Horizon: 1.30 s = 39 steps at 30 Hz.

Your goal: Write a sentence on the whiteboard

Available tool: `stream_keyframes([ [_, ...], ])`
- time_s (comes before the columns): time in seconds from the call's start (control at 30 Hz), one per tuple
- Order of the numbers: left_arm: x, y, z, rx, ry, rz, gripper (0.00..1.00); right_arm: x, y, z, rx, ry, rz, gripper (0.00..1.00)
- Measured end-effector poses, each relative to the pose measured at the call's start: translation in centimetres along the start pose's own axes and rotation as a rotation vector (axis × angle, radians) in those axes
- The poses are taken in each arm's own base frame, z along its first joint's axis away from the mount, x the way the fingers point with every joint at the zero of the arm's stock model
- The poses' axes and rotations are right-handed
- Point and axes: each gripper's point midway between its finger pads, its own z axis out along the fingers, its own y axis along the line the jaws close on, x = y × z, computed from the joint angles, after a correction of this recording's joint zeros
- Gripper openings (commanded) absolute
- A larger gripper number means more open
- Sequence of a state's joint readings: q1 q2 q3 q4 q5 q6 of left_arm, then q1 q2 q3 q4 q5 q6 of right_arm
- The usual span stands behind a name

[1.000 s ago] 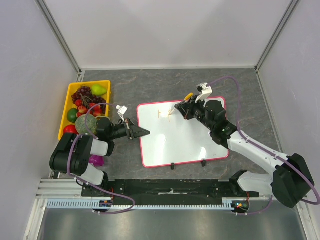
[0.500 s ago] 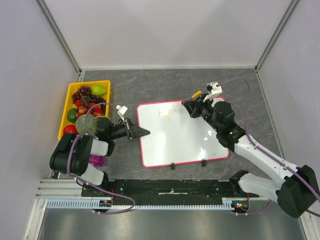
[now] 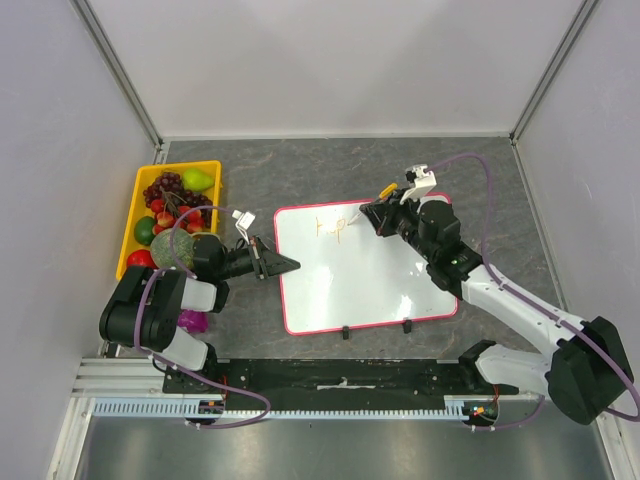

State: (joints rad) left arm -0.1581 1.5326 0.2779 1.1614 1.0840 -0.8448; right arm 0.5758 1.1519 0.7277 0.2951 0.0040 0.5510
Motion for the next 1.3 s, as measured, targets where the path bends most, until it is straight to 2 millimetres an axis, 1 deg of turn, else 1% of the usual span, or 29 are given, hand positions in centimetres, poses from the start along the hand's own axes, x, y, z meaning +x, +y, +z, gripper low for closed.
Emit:
stream_keyframes([
  [0.37,0.0,0.0,0.0,0.000,0.000,-0.001,0.02,0.1,0.1,0.2,-0.007,-0.001,0.002,0.00],
  [0.9,0.0,0.1,0.0,-0.003,0.000,-0.005,0.02,-0.6,-1.2,-0.1,0.064,-0.029,-0.030,0.00],
  [1.3,0.0,0.1,0.0,-0.005,0.000,-0.007,0.02,-1.0,-1.2,0.3,0.075,-0.033,-0.031,0.00],
])
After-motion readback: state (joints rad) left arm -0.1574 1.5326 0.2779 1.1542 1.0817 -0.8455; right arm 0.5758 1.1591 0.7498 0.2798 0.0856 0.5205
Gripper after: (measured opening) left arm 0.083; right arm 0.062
